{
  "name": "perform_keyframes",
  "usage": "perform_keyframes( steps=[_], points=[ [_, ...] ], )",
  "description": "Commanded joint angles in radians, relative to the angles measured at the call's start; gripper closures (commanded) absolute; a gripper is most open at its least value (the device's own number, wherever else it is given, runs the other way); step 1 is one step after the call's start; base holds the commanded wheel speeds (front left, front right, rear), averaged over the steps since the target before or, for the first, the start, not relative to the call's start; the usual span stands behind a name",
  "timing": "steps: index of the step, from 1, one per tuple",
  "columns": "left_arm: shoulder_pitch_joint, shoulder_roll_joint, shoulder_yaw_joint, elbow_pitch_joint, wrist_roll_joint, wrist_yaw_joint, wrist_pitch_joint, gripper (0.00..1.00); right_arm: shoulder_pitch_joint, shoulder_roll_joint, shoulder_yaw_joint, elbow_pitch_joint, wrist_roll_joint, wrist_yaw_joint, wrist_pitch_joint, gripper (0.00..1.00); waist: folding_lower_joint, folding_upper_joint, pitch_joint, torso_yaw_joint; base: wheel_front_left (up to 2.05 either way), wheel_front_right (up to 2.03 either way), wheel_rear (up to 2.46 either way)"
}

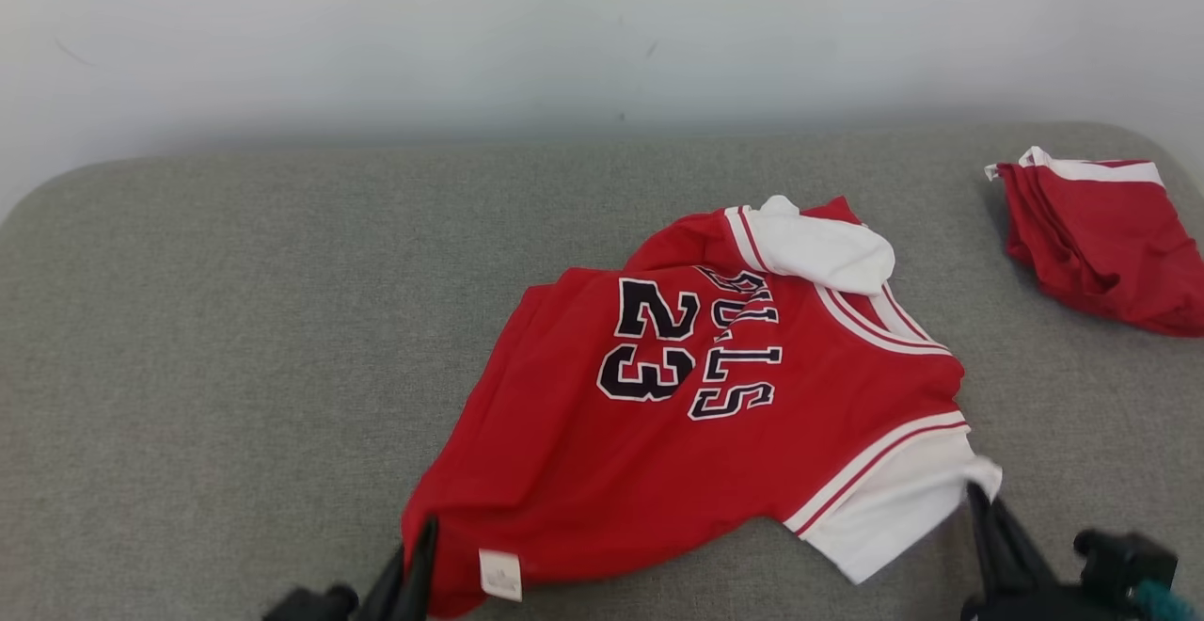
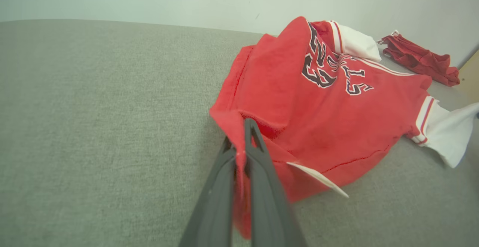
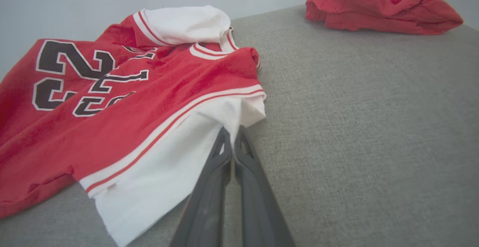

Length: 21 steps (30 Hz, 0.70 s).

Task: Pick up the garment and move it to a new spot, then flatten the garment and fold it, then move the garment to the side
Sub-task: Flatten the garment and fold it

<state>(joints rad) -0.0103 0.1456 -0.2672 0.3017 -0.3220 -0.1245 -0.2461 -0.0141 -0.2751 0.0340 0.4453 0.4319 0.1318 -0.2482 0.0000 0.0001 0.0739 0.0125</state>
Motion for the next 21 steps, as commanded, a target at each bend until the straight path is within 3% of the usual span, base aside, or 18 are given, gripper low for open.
perform_keyframes(
  steps=[1,6,13,14,21],
  points=[
    [-0.025,0.009,0.004,-0.024,-0.016,-0.005,0.004,1.00,-0.023,-0.013,0.003,-0.019,0.006,-0.003,-0.003,1.00,0.0000,-0.0001,0.008,-0.006,0.00,0.00,0.00],
    [-0.175,0.076,-0.025,-0.142,-0.002,-0.008,0.094,1.00,-0.175,-0.067,0.032,-0.124,0.003,-0.003,0.056,1.00,0.0000,-0.0001,0.056,-0.026,0.00,0.00,0.00],
    [-0.621,0.206,-0.100,-0.235,-0.129,-0.004,0.256,1.00,-0.600,-0.125,0.048,-0.164,0.055,-0.003,0.155,1.00,0.0000,-0.0001,0.236,-0.049,0.00,0.00,0.00],
    [-0.771,0.228,-0.116,-0.221,-0.184,-0.004,0.285,1.00,-0.742,-0.138,0.058,-0.149,0.069,-0.003,0.186,1.00,0.0000,-0.0001,0.296,-0.052,0.00,0.00,0.00],
    [-1.244,0.267,-0.133,-0.073,-0.351,-0.004,0.344,1.00,-1.266,-0.160,0.086,-0.040,0.127,-0.003,0.297,1.00,0.0000,-0.0001,0.479,-0.070,0.00,0.00,0.00]
  ],
)
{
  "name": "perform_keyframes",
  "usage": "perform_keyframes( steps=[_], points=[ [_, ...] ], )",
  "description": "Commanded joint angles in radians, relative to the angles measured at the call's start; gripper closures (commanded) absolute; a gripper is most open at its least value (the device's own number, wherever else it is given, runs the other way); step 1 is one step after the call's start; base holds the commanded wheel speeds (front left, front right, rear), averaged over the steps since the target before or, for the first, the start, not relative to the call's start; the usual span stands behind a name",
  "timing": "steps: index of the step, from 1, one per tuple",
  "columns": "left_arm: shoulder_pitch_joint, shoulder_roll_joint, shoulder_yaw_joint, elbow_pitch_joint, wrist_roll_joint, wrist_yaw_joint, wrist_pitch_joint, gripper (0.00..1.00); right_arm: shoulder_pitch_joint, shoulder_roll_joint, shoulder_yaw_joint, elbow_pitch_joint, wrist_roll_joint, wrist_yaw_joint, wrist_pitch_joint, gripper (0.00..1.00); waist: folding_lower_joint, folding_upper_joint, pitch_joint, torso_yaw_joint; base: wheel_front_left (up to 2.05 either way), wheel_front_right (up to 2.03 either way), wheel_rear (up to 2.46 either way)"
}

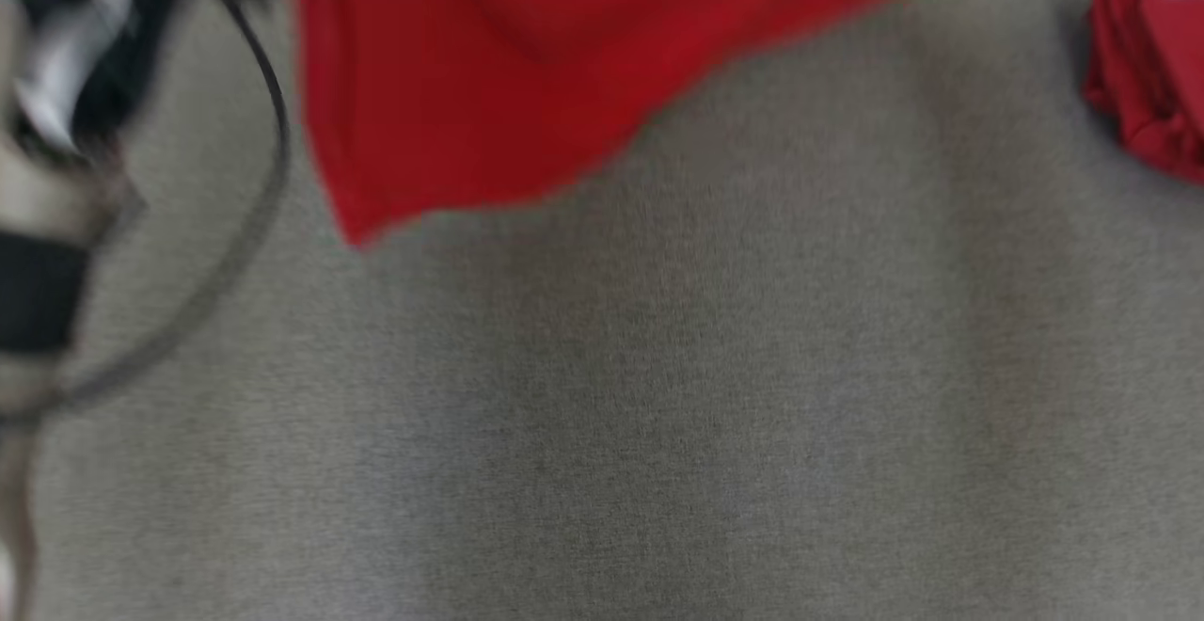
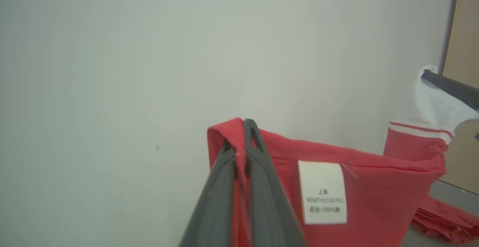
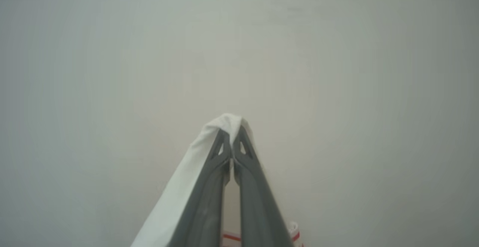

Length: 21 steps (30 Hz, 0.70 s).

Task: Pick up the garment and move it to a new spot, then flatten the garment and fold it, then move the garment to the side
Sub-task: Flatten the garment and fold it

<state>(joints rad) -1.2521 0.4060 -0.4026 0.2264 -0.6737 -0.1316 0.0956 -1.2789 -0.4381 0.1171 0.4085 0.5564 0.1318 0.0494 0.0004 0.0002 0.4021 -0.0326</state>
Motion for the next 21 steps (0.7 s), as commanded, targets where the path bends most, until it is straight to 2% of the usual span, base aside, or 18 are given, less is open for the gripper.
perform_keyframes(
  steps=[1,6,9,14,21],
  points=[
    [-0.062,0.016,-0.010,0.027,-0.006,0.003,0.002,1.00,-0.073,0.006,0.008,0.022,0.008,-0.003,0.008,1.00,-0.0004,-0.0002,0.170,-0.028,0.00,0.00,0.00],
    [-0.313,-0.002,-0.022,0.164,-0.086,0.003,-0.036,1.00,-0.367,0.016,0.035,0.156,0.006,-0.003,0.040,1.00,-0.0004,-0.0002,0.244,-0.038,0.00,0.00,0.00],
    [-0.436,0.002,-0.062,0.236,-0.102,0.003,-0.057,1.00,-0.512,0.029,0.053,0.246,-0.008,-0.003,0.043,1.00,-0.0004,-0.0002,0.272,-0.039,0.00,0.00,0.00],
    [-0.602,0.002,-0.133,0.341,-0.133,0.002,-0.099,1.00,-0.681,0.043,0.084,0.376,-0.045,-0.003,0.026,1.00,-0.0004,-0.0002,0.294,-0.043,0.00,0.00,0.00],
    [-0.754,0.013,-0.206,0.454,-0.157,0.002,-0.129,1.00,-0.813,0.062,0.132,0.494,-0.060,-0.003,-0.013,1.00,-0.0004,-0.0002,0.308,-0.053,0.00,0.00,0.00]
  ],
)
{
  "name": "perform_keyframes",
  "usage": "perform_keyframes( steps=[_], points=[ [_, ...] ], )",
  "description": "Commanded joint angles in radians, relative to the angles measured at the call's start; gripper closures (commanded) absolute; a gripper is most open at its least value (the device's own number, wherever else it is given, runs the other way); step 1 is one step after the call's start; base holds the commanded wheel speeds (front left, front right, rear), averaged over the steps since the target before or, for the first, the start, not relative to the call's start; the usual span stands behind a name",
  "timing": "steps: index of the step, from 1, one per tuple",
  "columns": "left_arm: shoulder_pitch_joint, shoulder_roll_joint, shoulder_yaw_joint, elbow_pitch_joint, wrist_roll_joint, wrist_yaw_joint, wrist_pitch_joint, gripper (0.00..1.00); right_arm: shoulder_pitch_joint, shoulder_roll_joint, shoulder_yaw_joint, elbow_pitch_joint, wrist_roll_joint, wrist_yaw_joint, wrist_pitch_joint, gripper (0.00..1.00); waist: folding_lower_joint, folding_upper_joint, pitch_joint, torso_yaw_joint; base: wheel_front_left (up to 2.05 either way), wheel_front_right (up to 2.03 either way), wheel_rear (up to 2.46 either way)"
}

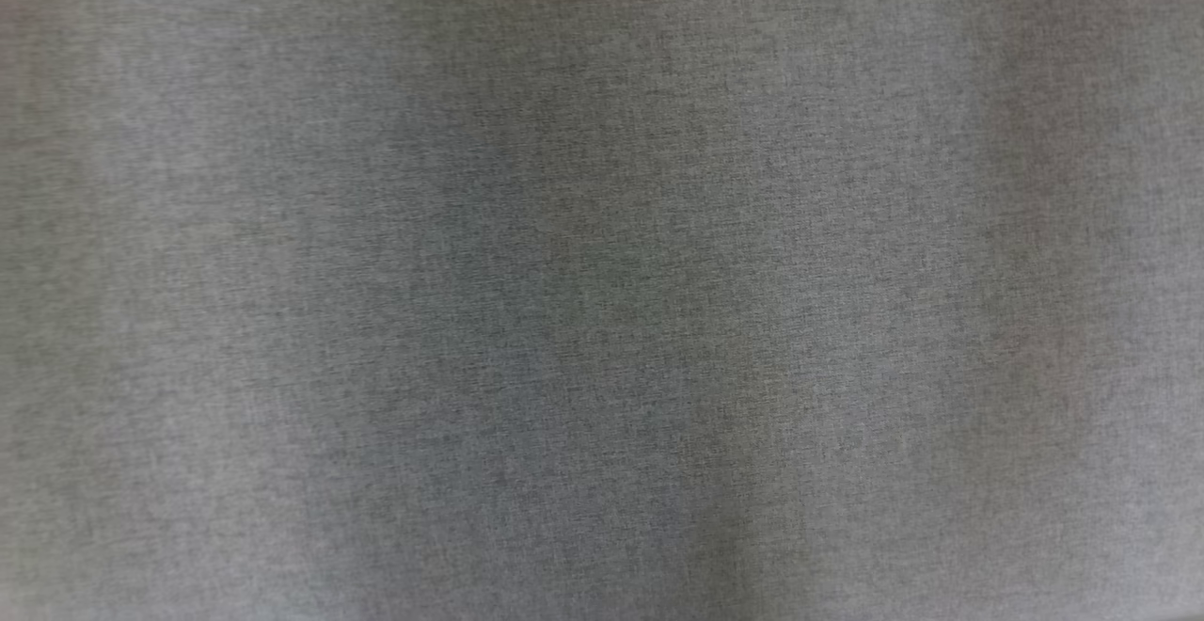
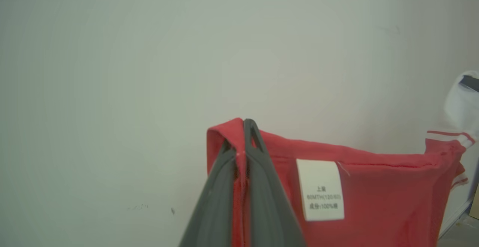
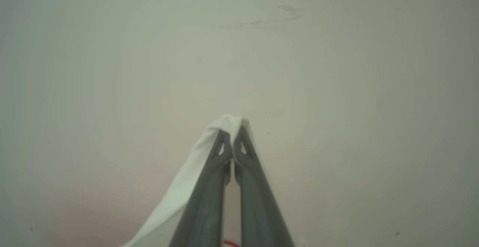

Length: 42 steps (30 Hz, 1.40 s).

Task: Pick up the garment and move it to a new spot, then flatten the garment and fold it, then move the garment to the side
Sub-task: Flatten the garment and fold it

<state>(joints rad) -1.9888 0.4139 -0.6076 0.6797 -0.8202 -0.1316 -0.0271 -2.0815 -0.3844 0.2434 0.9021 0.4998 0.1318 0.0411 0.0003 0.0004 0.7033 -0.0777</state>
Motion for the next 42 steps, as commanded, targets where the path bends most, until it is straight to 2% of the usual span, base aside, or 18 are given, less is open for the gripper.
perform_keyframes(
  steps=[1,8,16,20,24,28,34,36,37,38,39,40,42],
  points=[
    [-0.040,0.006,-0.016,0.017,-0.013,0.002,-0.004,1.00,-0.030,0.009,0.015,0.013,-0.010,-0.003,-0.011,1.00,-0.0003,-0.0004,0.008,-0.009,0.00,0.00,0.00],
    [-0.157,-0.008,-0.069,0.112,-0.046,0.002,-0.040,1.00,-0.120,0.027,0.041,0.101,-0.020,-0.003,-0.048,1.00,-0.0003,-0.0004,0.020,-0.011,0.00,0.00,0.00],
    [-0.169,0.001,-0.152,0.145,-0.094,0.002,-0.071,1.00,-0.118,0.032,0.073,0.150,-0.001,-0.003,-0.070,1.00,-0.0003,-0.0004,0.030,-0.016,0.00,0.00,0.00],
    [-0.132,0.011,-0.190,0.136,-0.138,0.002,-0.085,1.00,-0.083,0.019,0.103,0.138,0.030,-0.003,-0.081,1.00,-0.0003,-0.0004,0.036,-0.017,0.00,0.00,0.00],
    [-0.071,0.031,-0.227,0.096,-0.187,0.002,-0.117,1.00,-0.013,-0.018,0.163,0.069,0.093,-0.003,-0.081,1.00,-0.0003,-0.0004,0.025,-0.010,0.00,0.00,0.00],
    [0.029,0.063,-0.264,0.040,-0.232,0.002,-0.166,1.00,0.116,-0.072,0.220,-0.023,0.187,-0.003,-0.088,1.00,-0.0003,-0.0004,-0.019,-0.005,0.00,0.00,0.00],
    [0.250,0.132,-0.309,-0.067,-0.306,0.002,-0.210,1.00,0.417,-0.161,0.279,-0.202,0.337,-0.003,-0.123,1.00,-0.0003,-0.0004,-0.120,-0.008,0.00,0.00,0.00],
    [0.329,0.157,-0.320,-0.103,-0.317,0.002,-0.221,1.00,0.534,-0.193,0.283,-0.268,0.371,-0.003,-0.143,1.00,-0.0003,-0.0004,-0.155,-0.011,0.00,0.00,0.00],
    [0.409,0.181,-0.323,-0.139,-0.324,0.002,-0.229,1.00,0.647,-0.222,0.277,-0.333,0.399,-0.003,-0.161,1.00,-0.0003,-0.0004,-0.186,-0.016,0.00,0.00,0.00],
    [0.409,0.181,-0.323,-0.139,-0.324,0.002,-0.229,1.00,0.647,-0.222,0.277,-0.333,0.399,-0.003,-0.161,1.00,-0.0003,-0.0004,-0.186,-0.016,0.00,0.00,0.00],
    [0.494,0.198,-0.315,-0.178,-0.335,0.008,-0.233,1.00,0.762,-0.243,0.272,-0.395,0.420,-0.003,-0.169,1.00,-0.0003,-0.0004,-0.213,-0.021,0.00,0.00,0.00],
    [0.494,0.198,-0.315,-0.178,-0.335,0.008,-0.233,1.00,0.762,-0.243,0.272,-0.395,0.420,-0.003,-0.169,1.00,-0.0003,-0.0004,-0.213,-0.021,0.00,0.00,0.00],
    [0.575,0.218,-0.314,-0.218,-0.329,0.022,-0.236,1.00,0.875,-0.264,0.254,-0.450,0.432,-0.003,-0.180,1.00,-0.0003,-0.0004,-0.238,-0.025,0.00,0.00,0.00]
  ],
)
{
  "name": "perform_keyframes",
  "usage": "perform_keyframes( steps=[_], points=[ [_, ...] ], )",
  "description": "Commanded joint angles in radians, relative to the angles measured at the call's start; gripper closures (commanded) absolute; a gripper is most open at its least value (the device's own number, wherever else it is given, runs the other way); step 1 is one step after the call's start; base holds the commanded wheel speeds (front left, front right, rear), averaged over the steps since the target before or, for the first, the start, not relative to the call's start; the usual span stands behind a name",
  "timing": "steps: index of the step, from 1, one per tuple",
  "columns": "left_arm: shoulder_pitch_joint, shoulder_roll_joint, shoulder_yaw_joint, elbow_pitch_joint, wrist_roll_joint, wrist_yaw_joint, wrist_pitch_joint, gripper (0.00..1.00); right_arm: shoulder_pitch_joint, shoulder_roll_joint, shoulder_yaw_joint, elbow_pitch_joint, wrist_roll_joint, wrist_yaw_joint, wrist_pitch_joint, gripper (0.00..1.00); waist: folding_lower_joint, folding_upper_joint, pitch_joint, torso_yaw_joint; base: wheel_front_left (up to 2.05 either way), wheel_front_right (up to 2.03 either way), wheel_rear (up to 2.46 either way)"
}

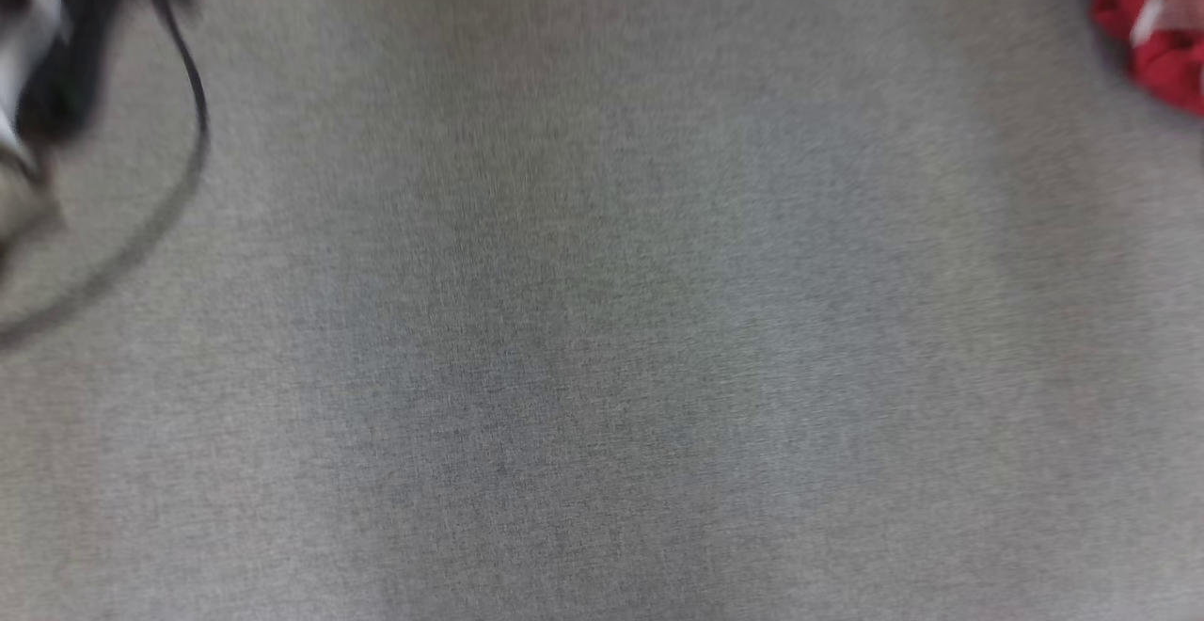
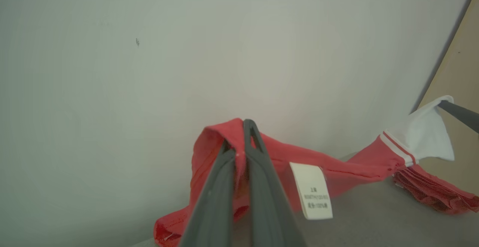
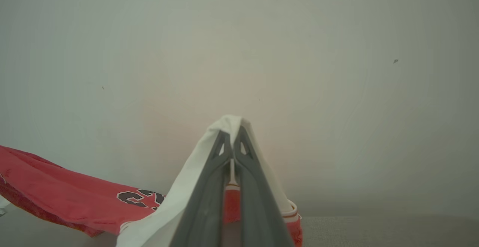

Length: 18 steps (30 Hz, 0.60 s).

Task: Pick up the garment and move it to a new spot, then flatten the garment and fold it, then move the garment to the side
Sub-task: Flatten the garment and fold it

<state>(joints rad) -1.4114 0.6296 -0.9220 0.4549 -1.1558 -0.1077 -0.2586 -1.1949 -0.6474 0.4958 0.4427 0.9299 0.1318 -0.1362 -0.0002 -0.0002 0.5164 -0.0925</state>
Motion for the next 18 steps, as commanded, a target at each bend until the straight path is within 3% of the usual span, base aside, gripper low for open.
perform_keyframes(
  steps=[1,8,13,18],
  points=[
    [0.036,0.011,0.003,-0.014,0.007,0.006,-0.006,1.00,0.044,-0.008,-0.006,-0.018,0.004,-0.003,-0.006,1.00,0.0002,0.0002,-0.062,-0.012,0.00,0.00,0.00],
    [0.345,0.035,0.106,-0.167,0.032,0.069,-0.007,1.00,0.419,-0.018,-0.109,-0.186,-0.014,-0.003,0.006,1.00,0.0002,0.0002,-0.136,-0.017,0.00,0.00,0.00],
    [0.554,0.067,0.131,-0.239,0.070,0.084,-0.007,1.00,0.667,0.040,-0.233,-0.299,-0.041,-0.003,0.047,1.00,0.0002,0.0002,-0.176,-0.027,0.00,0.00,0.00],
    [0.716,0.059,0.164,-0.286,0.089,0.097,-0.007,1.00,0.896,0.125,-0.351,-0.414,-0.099,-0.003,0.117,1.00,0.0002,0.0002,-0.198,-0.033,0.00,0.00,0.00]
  ],
)
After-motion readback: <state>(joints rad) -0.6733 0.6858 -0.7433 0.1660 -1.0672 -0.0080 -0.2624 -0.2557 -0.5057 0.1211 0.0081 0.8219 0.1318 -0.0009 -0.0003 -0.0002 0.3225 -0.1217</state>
